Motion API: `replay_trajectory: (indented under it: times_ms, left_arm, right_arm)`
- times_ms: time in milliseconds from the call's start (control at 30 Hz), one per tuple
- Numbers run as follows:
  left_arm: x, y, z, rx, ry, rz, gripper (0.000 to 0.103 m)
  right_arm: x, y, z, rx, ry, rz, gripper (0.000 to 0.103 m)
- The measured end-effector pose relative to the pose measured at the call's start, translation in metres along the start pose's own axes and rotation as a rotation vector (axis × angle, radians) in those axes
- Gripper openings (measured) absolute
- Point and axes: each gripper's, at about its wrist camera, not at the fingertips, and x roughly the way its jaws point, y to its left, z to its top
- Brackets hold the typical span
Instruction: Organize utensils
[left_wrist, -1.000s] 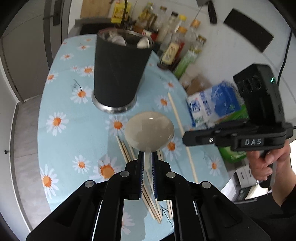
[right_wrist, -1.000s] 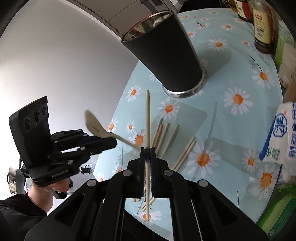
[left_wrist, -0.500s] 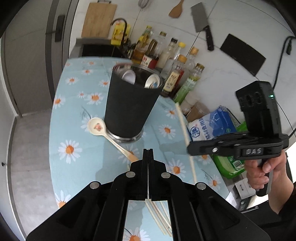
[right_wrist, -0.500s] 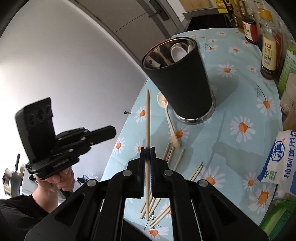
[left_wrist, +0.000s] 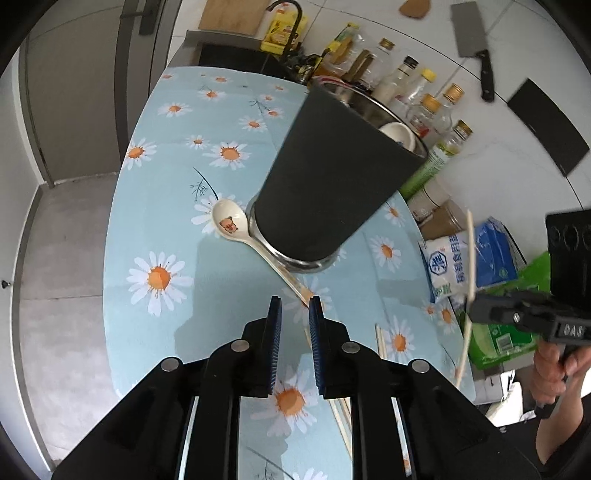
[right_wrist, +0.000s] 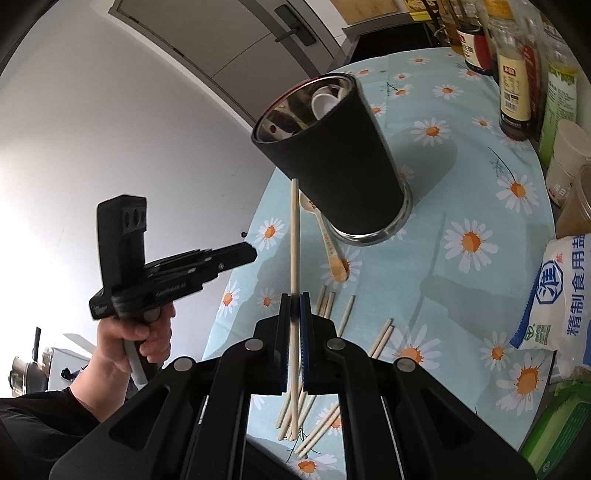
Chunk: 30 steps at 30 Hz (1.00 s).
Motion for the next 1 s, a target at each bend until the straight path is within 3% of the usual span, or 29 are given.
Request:
replay_trajectory:
  times_ms: [267, 500, 767, 1000]
  left_arm:
    - [0.015, 0.030, 0.032, -0.032, -0.032, 0.041, 0.017]
    - [0.054, 0.060, 0.059, -0.097, 0.024, 0.041, 0.021]
    - [0.088, 0.077, 0.068, -0.124, 0.082, 0.065, 0.021]
    - [0.096, 0.079, 0.072, -0.131, 0.087, 0.024, 0.021]
  right_arm:
    - [-0.005, -0.007, 0.007, 0.008, -0.003, -0.015, 0.006]
    - [-0.008, -0.015, 0.019, 0.011, -0.003, -0.036, 0.006]
    - [-0.008, -0.019, 0.022, 0.020, 0.003, -0.046, 0.006]
    - [-0.006, -0.019, 0.021, 0.021, 0.009, -0.050, 0.006]
